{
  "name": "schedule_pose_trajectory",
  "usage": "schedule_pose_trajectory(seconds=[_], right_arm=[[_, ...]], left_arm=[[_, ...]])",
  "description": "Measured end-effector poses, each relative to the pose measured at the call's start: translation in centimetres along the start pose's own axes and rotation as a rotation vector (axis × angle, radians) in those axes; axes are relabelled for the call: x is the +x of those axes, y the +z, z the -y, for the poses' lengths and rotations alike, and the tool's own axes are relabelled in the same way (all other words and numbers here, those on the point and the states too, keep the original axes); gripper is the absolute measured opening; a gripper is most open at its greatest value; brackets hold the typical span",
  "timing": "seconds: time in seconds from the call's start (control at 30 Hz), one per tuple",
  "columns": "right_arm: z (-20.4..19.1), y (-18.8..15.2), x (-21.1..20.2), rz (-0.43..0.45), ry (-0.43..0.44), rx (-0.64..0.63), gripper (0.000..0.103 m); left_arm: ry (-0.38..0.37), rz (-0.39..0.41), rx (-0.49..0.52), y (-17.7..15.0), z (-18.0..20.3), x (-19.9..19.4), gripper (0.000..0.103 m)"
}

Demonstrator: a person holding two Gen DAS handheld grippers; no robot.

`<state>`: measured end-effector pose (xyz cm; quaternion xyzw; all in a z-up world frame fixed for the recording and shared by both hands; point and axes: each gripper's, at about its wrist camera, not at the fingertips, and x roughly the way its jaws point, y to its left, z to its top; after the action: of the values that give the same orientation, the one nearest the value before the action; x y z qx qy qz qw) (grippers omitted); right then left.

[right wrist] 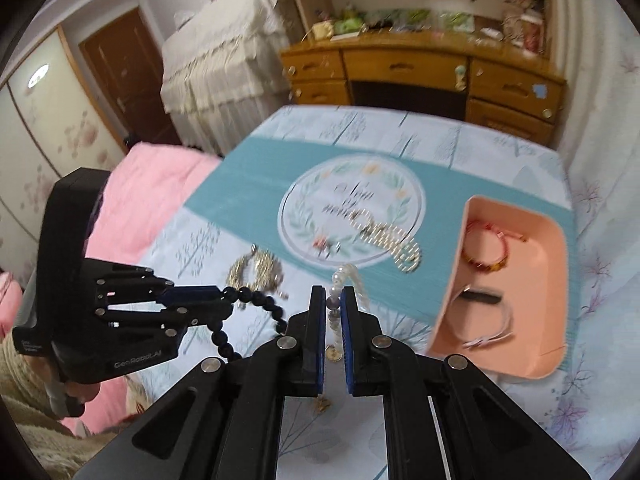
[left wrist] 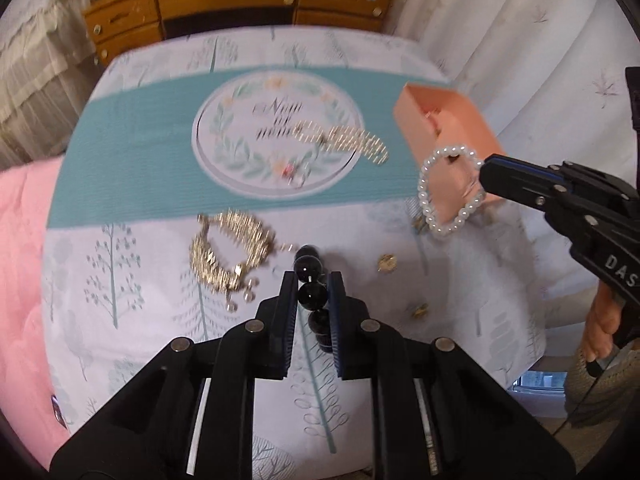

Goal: Organize jewelry
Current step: 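Grasp the black bead bracelet with the left tool while the right grasps the pearl bracelet, then drop the black bead bracelet into the pink box with the left tool while the right drops the pearl bracelet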

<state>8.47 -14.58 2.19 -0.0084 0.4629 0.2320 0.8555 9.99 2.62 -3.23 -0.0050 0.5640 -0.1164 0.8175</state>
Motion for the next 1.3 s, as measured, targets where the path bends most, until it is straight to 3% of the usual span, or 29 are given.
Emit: schedule_pose_trajectory(seconds=[0.23, 0.4, 0.6, 0.77, 0.87, 0.97, 1.3], right_arm=[[3.5, 1.2, -4.0, 0.113, -0.083, 0.086, 0.007], [7.4, 0.9, -5.5, 0.144, -0.151, 0.170, 0.007], [11.2, -0.6, -4.7, 0.133, -0.258, 0.217, 0.007], [14.0, -1.9, -2.8, 0.126, -0.380, 0.241, 0.007], [15.3, -2.3, -1.0, 0.109, -0.353, 0.247, 0.007], [16.1, -2.6, 1.1, 0.070, -0.256, 0.230, 0.007], [18.8, -5.5, 2.2, 0.085, -0.243, 0.330, 0.009]], left_arm=[[0.016, 0.110, 0.076, 3.7, 3.9, -3.9, 0.012], [0.000, 0.192, 0.113, 7.3, 6.9, -5.4, 0.012], [-0.028, 0.252, 0.155, 11.5, 11.5, -4.2, 0.012], [-0.060, 0.236, 0.169, 14.1, 14.6, -1.1, 0.012], [-0.076, 0.225, 0.179, 15.3, 16.0, 1.2, 0.012], [-0.085, 0.214, 0.183, 16.5, 17.2, 3.3, 0.012], [-0.103, 0.122, 0.211, 18.1, 19.8, 10.3, 0.012]])
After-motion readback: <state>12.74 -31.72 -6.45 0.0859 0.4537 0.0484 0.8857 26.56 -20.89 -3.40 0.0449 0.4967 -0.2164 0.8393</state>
